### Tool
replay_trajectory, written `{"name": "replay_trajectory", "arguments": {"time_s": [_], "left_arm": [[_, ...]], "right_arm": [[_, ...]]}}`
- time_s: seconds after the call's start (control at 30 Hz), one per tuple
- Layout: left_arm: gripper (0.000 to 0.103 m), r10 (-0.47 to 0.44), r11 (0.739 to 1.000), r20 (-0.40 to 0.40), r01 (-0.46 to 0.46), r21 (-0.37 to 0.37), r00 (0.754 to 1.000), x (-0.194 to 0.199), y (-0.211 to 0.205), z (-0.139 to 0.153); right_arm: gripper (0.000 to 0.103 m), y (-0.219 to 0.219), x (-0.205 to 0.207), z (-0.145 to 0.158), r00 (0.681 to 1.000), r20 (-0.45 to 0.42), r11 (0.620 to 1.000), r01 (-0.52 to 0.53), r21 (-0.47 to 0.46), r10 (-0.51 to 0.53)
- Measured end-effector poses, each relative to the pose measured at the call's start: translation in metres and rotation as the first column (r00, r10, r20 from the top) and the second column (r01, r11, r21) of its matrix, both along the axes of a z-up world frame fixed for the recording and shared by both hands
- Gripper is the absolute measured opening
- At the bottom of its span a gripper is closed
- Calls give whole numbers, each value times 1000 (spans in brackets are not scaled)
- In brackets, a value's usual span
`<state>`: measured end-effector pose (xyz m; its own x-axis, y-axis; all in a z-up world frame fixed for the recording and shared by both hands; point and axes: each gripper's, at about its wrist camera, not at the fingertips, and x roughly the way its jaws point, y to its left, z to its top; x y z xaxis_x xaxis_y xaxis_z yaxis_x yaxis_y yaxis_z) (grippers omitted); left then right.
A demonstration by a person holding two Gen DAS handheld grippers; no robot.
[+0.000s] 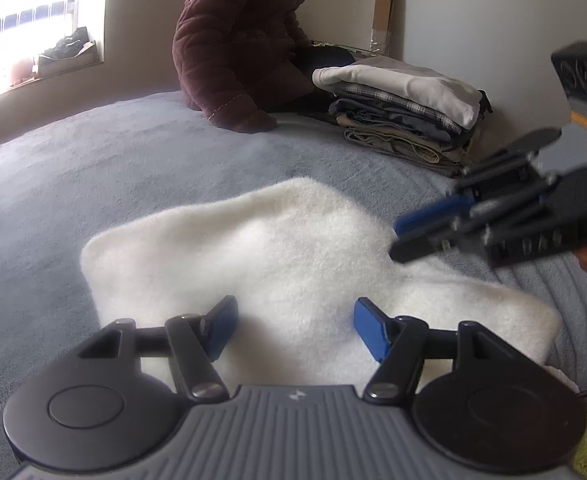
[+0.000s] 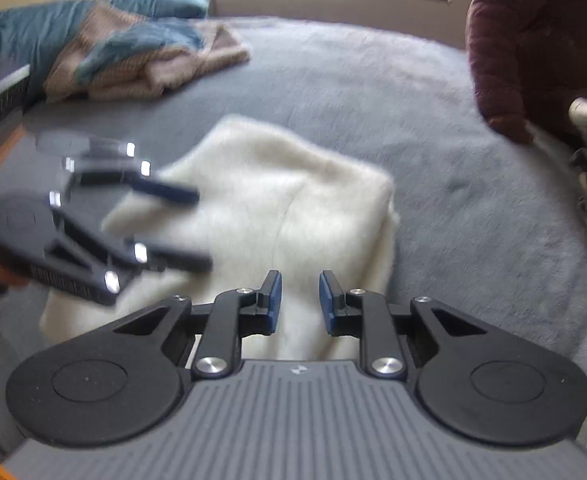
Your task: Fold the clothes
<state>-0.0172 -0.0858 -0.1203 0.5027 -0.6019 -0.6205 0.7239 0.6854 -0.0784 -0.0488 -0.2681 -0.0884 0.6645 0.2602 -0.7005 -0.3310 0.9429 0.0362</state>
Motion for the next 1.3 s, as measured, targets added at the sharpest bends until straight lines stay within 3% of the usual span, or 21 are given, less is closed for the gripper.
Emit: {"name": "replay_trajectory", "arguments": {"time_s": [0.13, 0.23, 0.37, 1.3], "left_arm": [[66, 5, 1000, -4, -5, 3, 1000, 0, -2, 1], [66, 6, 1000, -4, -6, 4, 1000, -1, -2, 0], [67, 10, 1000, -4, -10, 5, 1000, -1, -2, 1], [68, 19, 1000, -17, -19, -1, 1000, -1, -3, 1]], "right_arm": [[20, 8, 8, 2, 1000, 10, 1000, 14, -15, -13], [20, 11, 14, -18, 998, -43, 997, 36, -62, -39], [20, 3, 16, -24, 995, -59, 997, 78, -3, -78], [20, 6, 18, -24, 995, -70, 997, 75, -20, -77]]}}
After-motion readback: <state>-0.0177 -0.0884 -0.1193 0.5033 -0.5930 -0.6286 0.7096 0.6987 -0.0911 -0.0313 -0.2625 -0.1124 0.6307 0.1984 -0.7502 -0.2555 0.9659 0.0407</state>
